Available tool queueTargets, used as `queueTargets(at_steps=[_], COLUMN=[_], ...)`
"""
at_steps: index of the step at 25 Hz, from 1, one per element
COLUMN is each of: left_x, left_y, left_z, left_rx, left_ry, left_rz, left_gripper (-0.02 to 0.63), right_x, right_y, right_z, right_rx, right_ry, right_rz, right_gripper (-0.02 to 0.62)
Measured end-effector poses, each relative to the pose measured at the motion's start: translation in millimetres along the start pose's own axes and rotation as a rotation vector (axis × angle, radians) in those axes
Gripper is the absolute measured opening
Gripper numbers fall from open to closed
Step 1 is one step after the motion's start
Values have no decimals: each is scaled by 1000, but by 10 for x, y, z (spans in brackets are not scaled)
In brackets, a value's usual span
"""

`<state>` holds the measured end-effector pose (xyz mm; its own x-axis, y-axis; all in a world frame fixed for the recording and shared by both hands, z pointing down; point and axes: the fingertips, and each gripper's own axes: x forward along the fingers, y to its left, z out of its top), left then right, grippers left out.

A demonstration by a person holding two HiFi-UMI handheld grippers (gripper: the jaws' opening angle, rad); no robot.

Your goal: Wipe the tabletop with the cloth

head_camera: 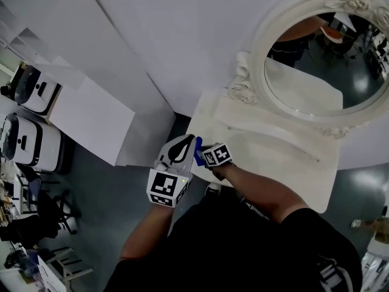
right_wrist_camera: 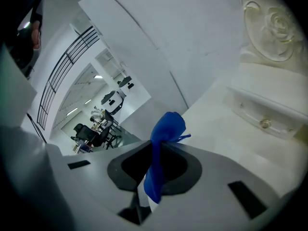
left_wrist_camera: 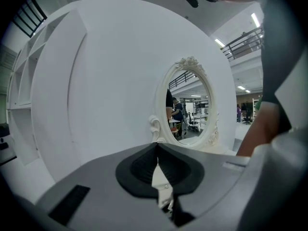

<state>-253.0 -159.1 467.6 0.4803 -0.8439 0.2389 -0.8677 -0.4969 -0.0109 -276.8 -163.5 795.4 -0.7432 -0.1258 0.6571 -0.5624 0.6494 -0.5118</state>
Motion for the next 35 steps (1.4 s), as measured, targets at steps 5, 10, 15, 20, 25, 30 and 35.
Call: queueTargets(at_steps=[5,10,15,20,25,30,35], left_x=[-85,-147,-123,-23,136,347,586], left_y=[256,430,491,410,178,-203,-646], left_z=[-120,-185,-263,-243,-118,-32,86], left_rx=[-5,-16,-24,-28,-33,-10,9], left_ry=[21,30,41,33,16,11,2], left_rz=[27,34,21,-14,-72,-135,-205], left_gripper=[11,11,11,11,11,11,11], right_x=[388,591,625,474,119,-311,-794], right_y=[218,163,-57,-238,-514,-815,-1126], right_z=[-58,-226,-377,-595,-871,-1204,-1509], right_rx=[3,45,76,82,110,135,188], right_ry=[41,96,137,184,214,212,185], right_rz=[39,34,-15,-59,-107,-166,-231], right_gripper=[38,38,38,38,38,38,38])
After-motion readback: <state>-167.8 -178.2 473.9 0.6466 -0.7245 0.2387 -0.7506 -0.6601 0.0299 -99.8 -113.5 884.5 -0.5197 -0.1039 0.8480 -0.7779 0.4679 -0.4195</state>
